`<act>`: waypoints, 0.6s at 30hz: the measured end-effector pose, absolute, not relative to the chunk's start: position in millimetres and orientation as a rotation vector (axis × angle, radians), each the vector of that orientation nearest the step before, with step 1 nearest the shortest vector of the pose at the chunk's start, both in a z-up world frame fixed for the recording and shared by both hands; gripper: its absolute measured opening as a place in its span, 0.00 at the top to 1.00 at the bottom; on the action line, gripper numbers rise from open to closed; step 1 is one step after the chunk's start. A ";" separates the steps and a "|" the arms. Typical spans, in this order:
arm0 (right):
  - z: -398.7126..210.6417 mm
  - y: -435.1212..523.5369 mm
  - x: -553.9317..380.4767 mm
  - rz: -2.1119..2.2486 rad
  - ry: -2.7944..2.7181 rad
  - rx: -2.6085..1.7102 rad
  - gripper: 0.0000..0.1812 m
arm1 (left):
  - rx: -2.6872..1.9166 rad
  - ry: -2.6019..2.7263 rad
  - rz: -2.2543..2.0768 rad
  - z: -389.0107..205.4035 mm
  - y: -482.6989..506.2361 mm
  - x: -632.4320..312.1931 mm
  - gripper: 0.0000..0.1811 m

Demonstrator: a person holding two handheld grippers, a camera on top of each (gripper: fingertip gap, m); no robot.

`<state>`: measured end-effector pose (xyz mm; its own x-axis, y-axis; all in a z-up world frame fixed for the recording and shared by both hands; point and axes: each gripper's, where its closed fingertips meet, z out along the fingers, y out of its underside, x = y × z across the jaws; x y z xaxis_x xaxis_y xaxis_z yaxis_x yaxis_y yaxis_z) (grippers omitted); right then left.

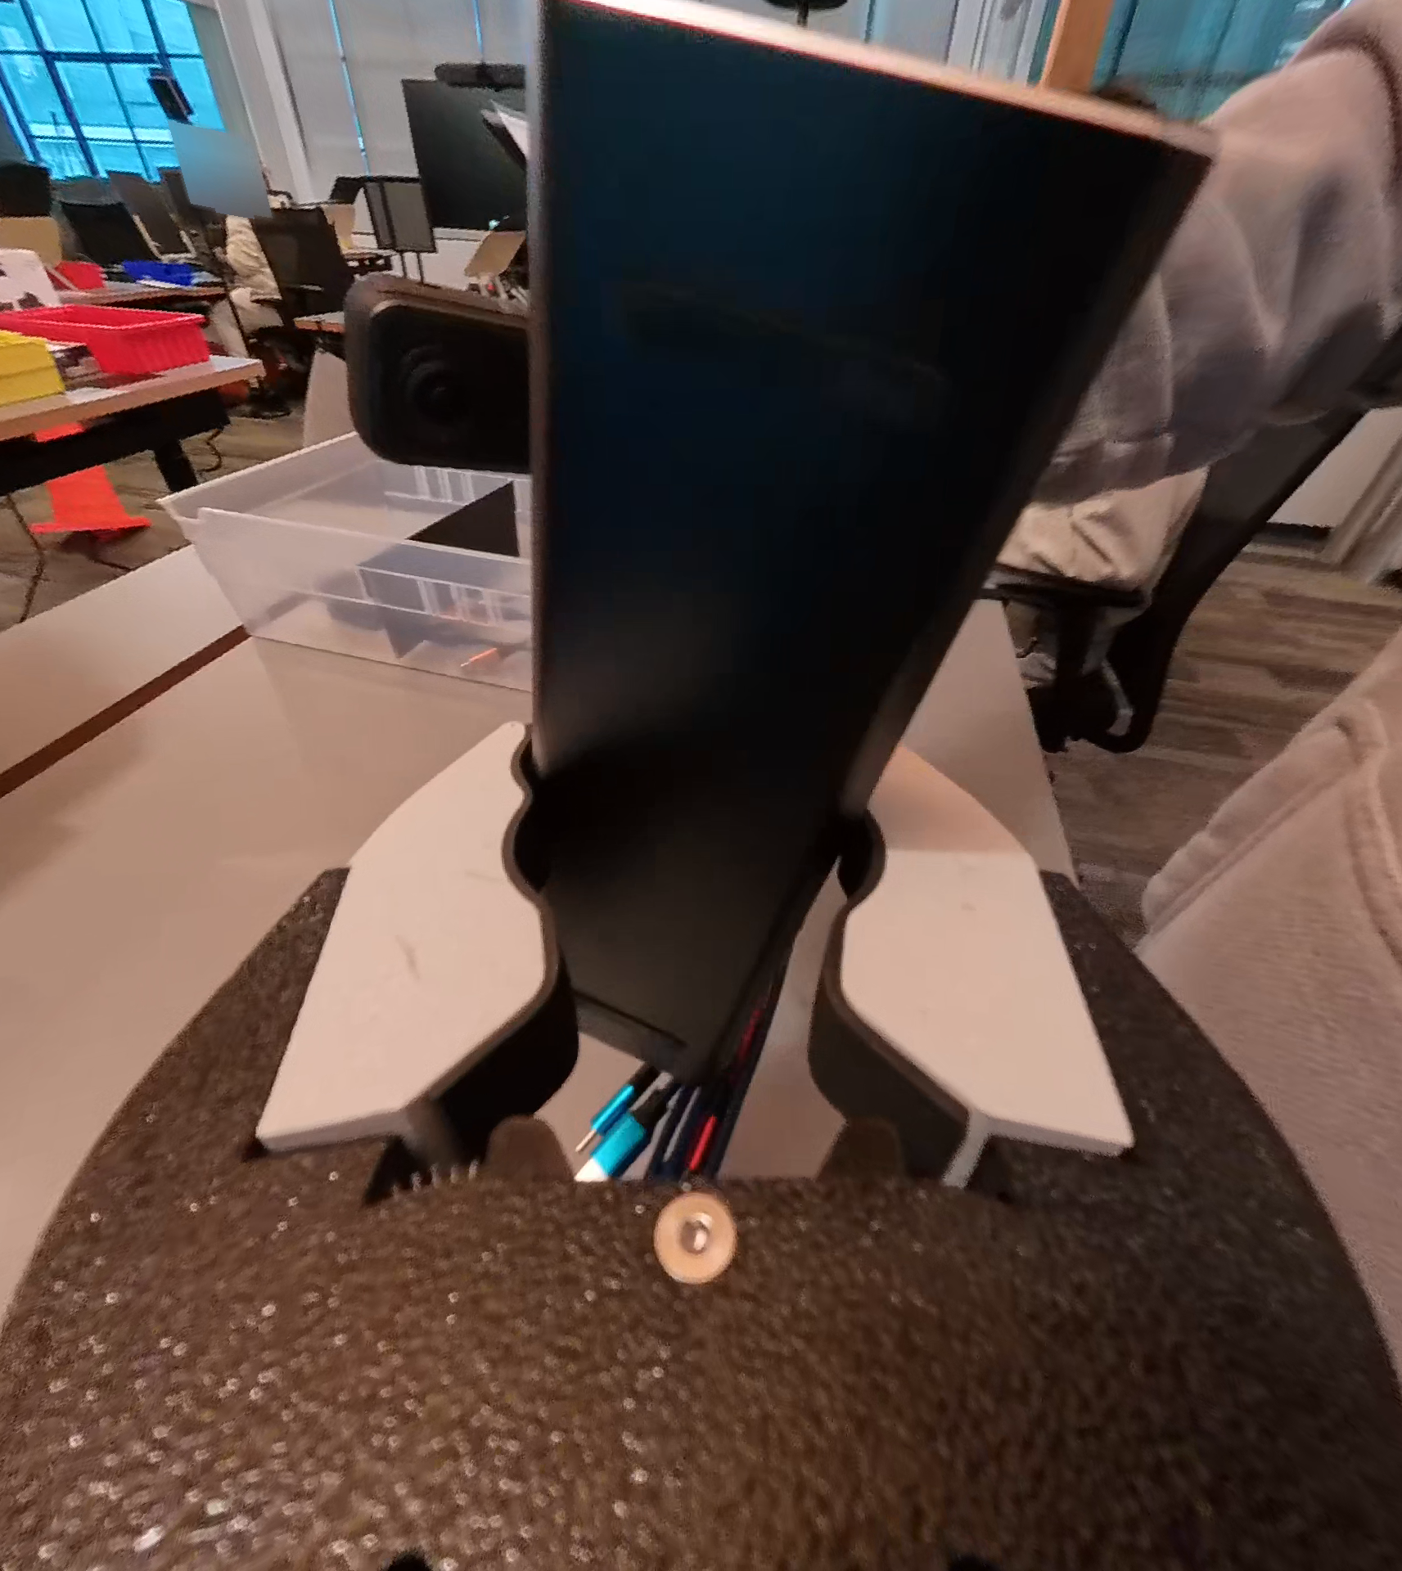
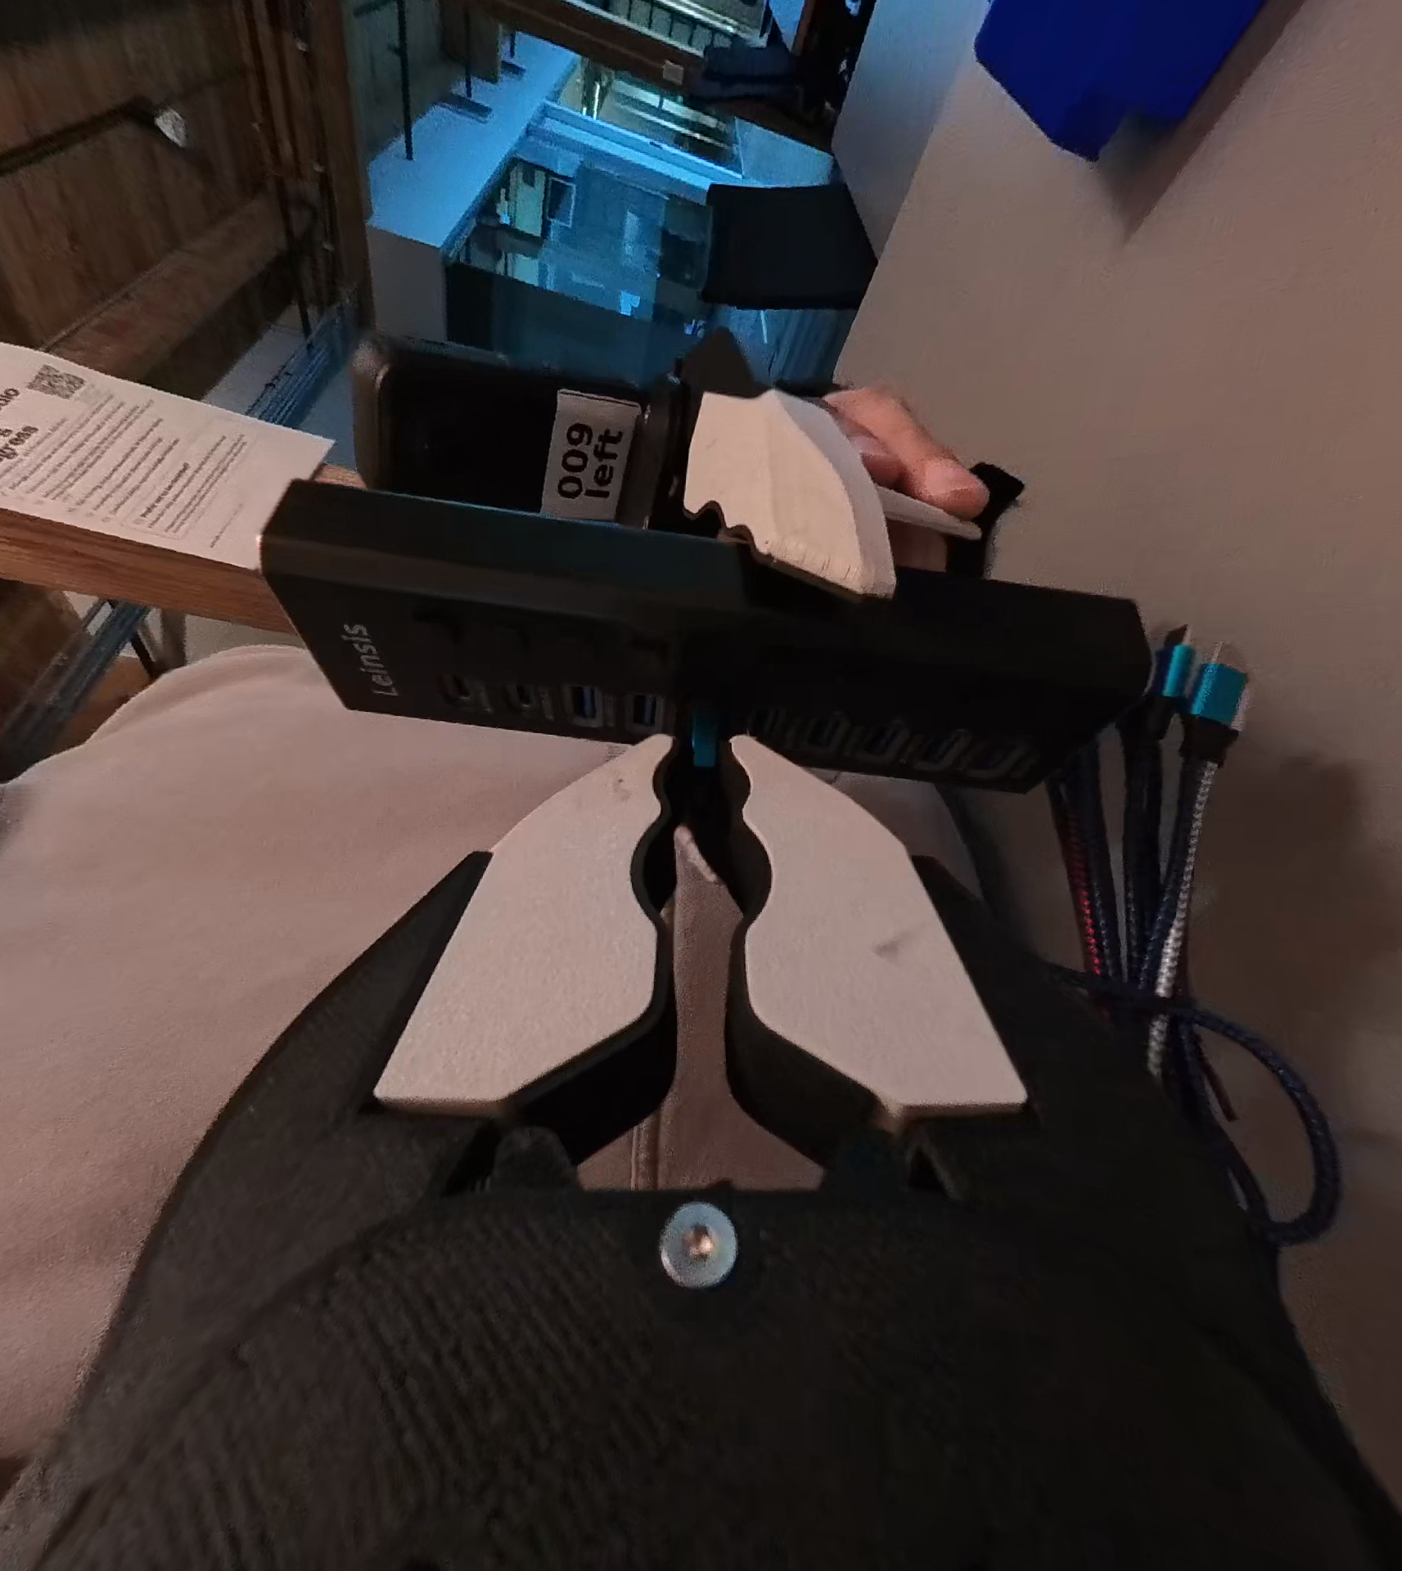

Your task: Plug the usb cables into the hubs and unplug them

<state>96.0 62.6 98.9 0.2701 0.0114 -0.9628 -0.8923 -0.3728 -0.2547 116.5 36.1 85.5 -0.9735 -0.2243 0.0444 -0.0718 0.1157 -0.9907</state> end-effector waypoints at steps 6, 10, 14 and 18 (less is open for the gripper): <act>91.9 64.8 89.0 1.230 0.779 -1.749 0.96 | -0.196 2.317 -1.914 74.9 37.3 108.9 0.64; 88.7 62.7 87.7 1.159 0.722 -1.868 0.96 | -0.205 2.306 -1.873 71.8 37.4 109.6 0.64; 89.9 59.0 82.2 1.121 0.676 -1.934 0.96 | -0.204 2.305 -1.911 73.0 34.6 105.0 0.64; 77.8 11.8 111.6 0.937 0.764 -2.045 0.96 | -0.449 2.213 -1.906 69.9 86.7 135.4 0.64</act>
<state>111.6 11.8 77.8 0.5545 -0.2026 -0.8071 -0.7496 -0.5429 -0.3787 135.4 86.7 69.9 -0.9370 -0.3450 0.0555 -0.1060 0.1294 -0.9859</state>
